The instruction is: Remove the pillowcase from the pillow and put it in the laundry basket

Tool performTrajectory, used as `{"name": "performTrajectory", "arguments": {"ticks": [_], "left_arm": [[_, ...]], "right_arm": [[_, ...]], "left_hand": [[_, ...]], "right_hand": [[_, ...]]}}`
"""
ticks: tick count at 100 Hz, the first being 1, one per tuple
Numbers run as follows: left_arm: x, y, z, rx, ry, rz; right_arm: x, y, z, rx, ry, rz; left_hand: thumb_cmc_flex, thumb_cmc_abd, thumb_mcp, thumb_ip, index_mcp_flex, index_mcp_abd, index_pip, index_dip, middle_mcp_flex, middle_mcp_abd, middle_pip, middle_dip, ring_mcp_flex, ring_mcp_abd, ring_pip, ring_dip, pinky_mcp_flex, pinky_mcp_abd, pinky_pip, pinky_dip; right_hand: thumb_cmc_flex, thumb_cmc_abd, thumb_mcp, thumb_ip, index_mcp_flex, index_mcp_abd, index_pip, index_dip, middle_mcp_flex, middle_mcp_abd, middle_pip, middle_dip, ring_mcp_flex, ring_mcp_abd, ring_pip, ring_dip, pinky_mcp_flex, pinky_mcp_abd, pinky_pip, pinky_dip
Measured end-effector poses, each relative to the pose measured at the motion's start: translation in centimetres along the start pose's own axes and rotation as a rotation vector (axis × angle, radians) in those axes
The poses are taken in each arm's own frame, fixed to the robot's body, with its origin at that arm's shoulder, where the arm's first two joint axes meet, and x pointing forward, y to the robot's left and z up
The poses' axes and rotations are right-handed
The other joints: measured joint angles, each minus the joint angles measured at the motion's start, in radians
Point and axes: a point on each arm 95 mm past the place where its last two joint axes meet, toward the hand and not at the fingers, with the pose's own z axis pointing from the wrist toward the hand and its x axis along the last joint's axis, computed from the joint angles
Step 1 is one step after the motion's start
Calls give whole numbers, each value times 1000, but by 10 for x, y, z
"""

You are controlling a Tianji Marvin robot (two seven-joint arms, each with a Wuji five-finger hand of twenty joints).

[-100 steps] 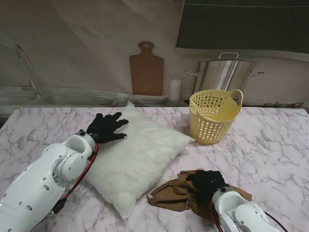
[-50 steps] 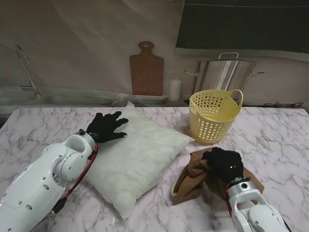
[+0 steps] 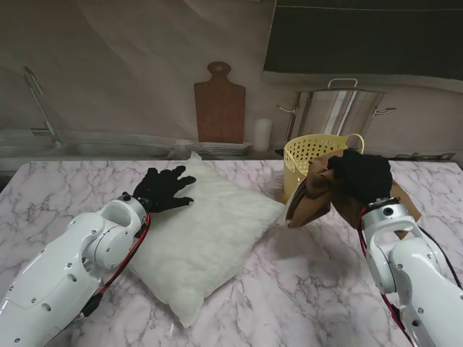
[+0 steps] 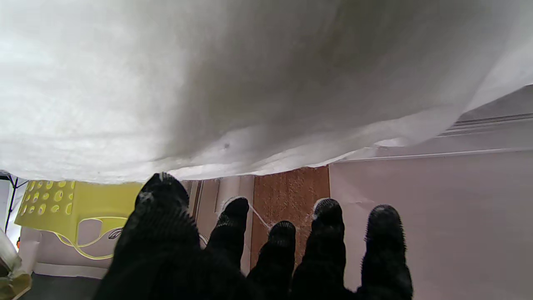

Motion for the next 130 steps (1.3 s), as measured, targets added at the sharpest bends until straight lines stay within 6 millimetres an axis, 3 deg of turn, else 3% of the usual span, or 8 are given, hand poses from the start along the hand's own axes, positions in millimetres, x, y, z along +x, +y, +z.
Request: {"name": "performTrajectory", "arguments": {"ticks": [22, 34, 65, 100, 130], "left_arm": [[0, -1, 1, 10, 7, -12], [0, -1, 0, 17, 8, -12], [-2, -2, -1, 24, 12, -9], [-3, 0, -1, 17, 13, 1], [-3, 1, 1, 6, 14, 0]], "right_arm": [[-28, 10, 44, -52, -29, -118], [-40, 13, 64, -59, -19, -222], [-60, 10, 100, -63, -51, -273], [-49, -7, 142, -11, 55, -321], [-19, -26, 151, 34, 76, -105]], "left_hand": [[0, 0, 0, 0, 0, 1, 0, 0, 0, 0, 0, 0, 0, 0, 0, 0, 0, 0, 0, 0], [0, 0, 0, 0, 0, 1, 0, 0, 0, 1, 0, 0, 0, 0, 0, 0, 0, 0, 0, 0], [0, 1, 0, 0, 0, 2, 0, 0, 0, 1, 0, 0, 0, 0, 0, 0, 0, 0, 0, 1], [0, 5, 0, 0, 0, 2, 0, 0, 0, 1, 0, 0, 0, 0, 0, 0, 0, 0, 0, 1], [0, 5, 0, 0, 0, 2, 0, 0, 0, 1, 0, 0, -5, 0, 0, 0, 0, 0, 0, 1]], "right_hand": [[-1, 9, 5, 0, -12, -5, 16, 1, -16, -5, 18, 1, -2, -2, 29, 0, -30, 0, 19, 23], [-2, 35, -6, 0, -39, -22, 36, 3, -38, -27, 20, 1, -33, -13, 53, 1, -94, -8, 30, 26], [-2, 79, -45, 0, -72, -47, 42, 3, -65, -51, 21, 7, -74, -35, 76, 1, -144, -25, 39, 26], [-2, 121, -101, 11, -109, -81, 42, -61, -93, -80, 22, 7, -104, -54, 73, 1, -195, -38, 38, 17], [-12, 132, -110, 23, -134, -87, 54, -99, -107, -90, 22, -4, -124, -54, -50, -24, -321, 27, -150, -44]]}}
